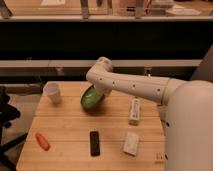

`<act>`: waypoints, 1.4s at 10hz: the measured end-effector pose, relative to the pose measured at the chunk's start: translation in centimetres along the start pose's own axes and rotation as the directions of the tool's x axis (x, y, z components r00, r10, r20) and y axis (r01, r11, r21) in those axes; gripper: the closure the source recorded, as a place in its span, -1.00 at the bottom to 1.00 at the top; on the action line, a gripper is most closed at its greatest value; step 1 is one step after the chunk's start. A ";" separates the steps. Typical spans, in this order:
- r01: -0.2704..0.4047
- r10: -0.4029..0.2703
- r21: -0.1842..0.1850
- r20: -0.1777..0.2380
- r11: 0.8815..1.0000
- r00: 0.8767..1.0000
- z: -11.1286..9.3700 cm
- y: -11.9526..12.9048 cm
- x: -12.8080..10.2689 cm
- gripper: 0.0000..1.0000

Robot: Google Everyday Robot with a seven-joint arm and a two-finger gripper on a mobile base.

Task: Pick up the ceramic bowl

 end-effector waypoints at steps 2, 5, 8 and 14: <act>0.008 -0.008 0.000 -0.001 1.000 1.000 -0.1 0.0 0.1 1.00; 0.016 -0.016 0.001 -0.002 1.000 1.000 -0.2 0.1 0.2 1.00; 0.027 -0.027 0.001 -0.004 1.000 1.000 -0.4 0.2 0.4 1.00; 0.053 -0.053 -0.001 -0.005 0.999 0.999 -0.6 0.4 0.6 1.00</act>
